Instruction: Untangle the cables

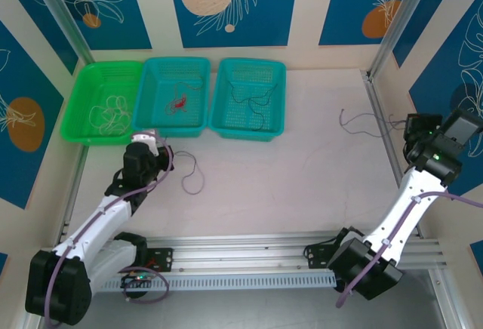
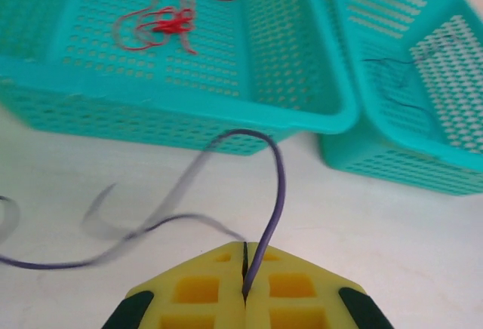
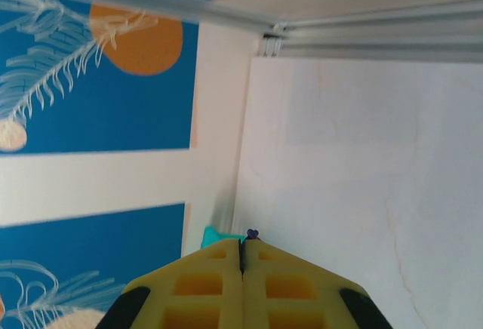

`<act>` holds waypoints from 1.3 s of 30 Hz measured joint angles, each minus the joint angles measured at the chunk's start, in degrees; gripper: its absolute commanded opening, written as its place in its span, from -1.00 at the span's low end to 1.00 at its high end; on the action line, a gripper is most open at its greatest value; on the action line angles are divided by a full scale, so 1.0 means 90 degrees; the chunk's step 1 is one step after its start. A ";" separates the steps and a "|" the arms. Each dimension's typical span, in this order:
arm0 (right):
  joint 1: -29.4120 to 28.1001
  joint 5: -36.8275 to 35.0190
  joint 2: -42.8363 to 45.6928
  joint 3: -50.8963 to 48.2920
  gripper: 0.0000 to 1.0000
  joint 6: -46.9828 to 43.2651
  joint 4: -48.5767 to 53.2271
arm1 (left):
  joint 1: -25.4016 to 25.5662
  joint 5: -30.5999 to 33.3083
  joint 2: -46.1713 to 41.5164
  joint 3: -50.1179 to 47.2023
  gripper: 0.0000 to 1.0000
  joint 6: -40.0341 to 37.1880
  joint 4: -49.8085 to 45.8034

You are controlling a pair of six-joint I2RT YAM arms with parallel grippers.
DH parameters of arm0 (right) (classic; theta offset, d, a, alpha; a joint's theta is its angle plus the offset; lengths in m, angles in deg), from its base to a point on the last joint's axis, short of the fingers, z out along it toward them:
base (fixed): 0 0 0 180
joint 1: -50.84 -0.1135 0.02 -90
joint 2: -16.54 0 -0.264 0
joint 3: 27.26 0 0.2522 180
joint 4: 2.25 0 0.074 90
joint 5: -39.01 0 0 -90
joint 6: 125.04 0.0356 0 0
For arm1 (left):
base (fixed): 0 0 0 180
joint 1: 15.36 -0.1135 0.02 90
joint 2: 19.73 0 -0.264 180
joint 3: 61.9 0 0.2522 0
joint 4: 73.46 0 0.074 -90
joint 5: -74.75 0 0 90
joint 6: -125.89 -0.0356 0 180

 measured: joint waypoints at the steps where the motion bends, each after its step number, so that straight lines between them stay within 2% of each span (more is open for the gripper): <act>1: -0.0231 0.0002 0.0044 -0.0049 -1.00 -0.0024 -0.0034 | 0.0000 -0.0223 -0.0022 0.0061 -1.00 0.0000 0.0007; 5: -0.1183 -0.0148 0.0364 -0.0520 -1.00 -0.0121 -0.0039 | 0.0000 -0.0984 -0.0034 0.0780 -1.00 -0.0019 -0.0172; 10: -0.2426 -0.0466 0.0537 -0.1501 -1.00 -0.0168 -0.0063 | 0.0000 -0.2106 0.0112 0.2341 -1.00 0.0002 -0.0182; 14: -0.3011 -0.0641 0.0510 -0.2317 -1.00 -0.0126 -0.0102 | 0.0027 -0.2715 0.0566 0.3621 -1.00 0.0102 -0.0202; 18: -0.3441 -0.0782 0.0415 -0.2608 -1.00 -0.0117 -0.0112 | 0.0109 -0.2985 0.1258 0.4981 -1.00 0.0148 -0.0287; 26: -0.3740 -0.0814 0.0243 -0.2618 -1.00 -0.0119 -0.0323 | 0.0172 -0.2671 0.2795 0.7470 -1.00 0.0141 -0.0447; 31: -0.3740 -0.0865 0.0233 -0.2611 -1.00 -0.0136 -0.0330 | 0.0182 -0.2543 0.4160 0.9328 -1.00 0.0146 -0.0590; 36: -0.3740 -0.0908 0.0226 -0.2591 -1.00 -0.0170 -0.0333 | 0.0340 -0.2492 0.5236 1.0333 -1.00 0.0163 -0.0726; 39: -0.3740 -0.0908 0.0209 -0.2591 -1.00 -0.0170 -0.0335 | 0.0551 -0.2395 0.5727 1.0479 -1.00 0.0141 -0.0872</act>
